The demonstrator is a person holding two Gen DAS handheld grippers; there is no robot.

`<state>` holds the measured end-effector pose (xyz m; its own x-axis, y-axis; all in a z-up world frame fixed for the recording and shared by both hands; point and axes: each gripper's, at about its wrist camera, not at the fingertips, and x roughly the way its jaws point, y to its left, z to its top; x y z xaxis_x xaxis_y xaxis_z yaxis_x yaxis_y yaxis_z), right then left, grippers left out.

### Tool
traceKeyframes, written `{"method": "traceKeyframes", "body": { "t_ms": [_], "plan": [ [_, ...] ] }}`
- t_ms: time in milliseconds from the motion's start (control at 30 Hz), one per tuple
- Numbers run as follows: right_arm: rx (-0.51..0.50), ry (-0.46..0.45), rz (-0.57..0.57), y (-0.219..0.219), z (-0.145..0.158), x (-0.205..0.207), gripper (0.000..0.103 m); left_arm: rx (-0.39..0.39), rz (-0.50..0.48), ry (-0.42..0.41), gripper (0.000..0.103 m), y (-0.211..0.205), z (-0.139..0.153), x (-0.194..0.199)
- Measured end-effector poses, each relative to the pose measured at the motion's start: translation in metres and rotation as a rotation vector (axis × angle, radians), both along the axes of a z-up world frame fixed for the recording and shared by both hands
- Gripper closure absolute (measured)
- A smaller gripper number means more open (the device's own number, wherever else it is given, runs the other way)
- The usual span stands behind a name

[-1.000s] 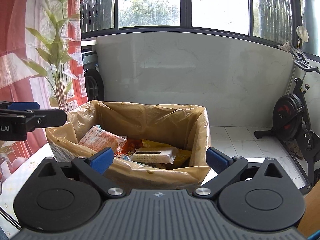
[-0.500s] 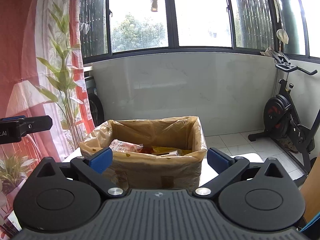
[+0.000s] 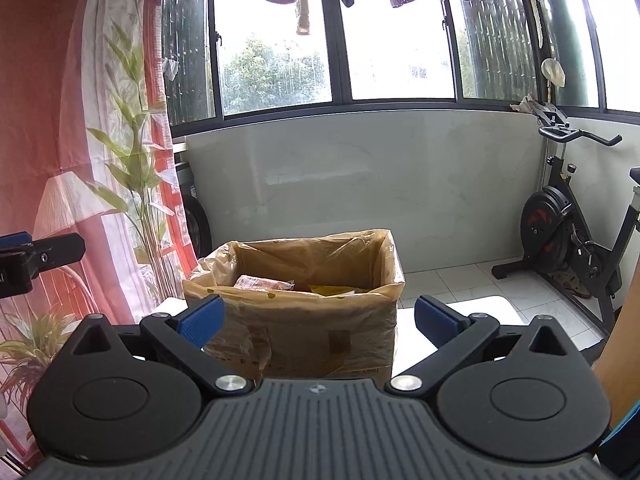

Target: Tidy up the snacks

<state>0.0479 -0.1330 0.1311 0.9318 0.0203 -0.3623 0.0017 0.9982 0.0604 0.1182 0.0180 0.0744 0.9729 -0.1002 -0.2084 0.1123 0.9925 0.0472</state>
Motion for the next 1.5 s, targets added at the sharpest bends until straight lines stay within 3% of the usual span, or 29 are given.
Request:
{"method": "traceKeyframes", "body": {
  "t_ms": [1500],
  "plan": [
    [0.000, -0.030, -0.015, -0.001, 0.006, -0.012, 0.000, -0.043, 0.025, 0.007, 0.004, 0.010, -0.001, -0.006]
  ]
}}
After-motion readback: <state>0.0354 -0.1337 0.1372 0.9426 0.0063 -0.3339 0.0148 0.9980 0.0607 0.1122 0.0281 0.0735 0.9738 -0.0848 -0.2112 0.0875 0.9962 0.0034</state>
